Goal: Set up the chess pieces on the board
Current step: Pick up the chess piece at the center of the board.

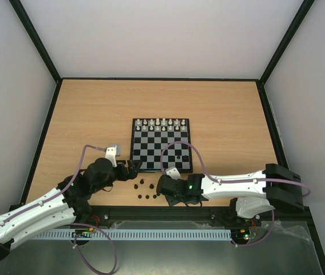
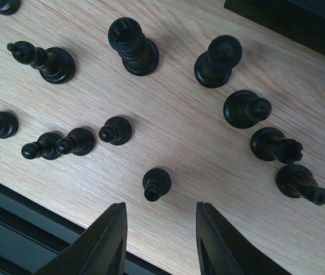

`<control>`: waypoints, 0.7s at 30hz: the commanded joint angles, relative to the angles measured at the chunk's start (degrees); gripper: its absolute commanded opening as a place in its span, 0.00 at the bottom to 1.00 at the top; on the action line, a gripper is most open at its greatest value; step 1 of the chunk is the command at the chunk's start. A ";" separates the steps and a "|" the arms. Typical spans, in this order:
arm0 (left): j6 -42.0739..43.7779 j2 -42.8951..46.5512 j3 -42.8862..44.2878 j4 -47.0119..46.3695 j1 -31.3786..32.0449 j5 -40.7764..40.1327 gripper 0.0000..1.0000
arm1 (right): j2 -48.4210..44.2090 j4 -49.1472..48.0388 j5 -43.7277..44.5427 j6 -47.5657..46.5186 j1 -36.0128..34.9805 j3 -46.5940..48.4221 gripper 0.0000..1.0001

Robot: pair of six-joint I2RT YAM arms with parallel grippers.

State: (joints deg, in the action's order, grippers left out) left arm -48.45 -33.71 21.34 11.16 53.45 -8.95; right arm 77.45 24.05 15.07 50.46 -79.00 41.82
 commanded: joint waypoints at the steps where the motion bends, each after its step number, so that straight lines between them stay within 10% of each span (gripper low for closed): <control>1: -0.31 1.16 -0.81 0.21 0.25 0.27 0.99 | 1.86 -0.38 0.84 0.46 -0.45 -0.30 0.33; 21: -0.86 1.05 -1.47 -0.52 0.25 0.61 1.00 | 6.72 -2.56 2.40 -1.27 0.78 0.89 0.22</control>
State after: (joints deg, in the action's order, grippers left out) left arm -49.15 -32.86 20.40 11.07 53.45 -8.40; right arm 83.55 20.75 15.62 49.76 -78.81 41.82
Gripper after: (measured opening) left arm 0.994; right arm 0.231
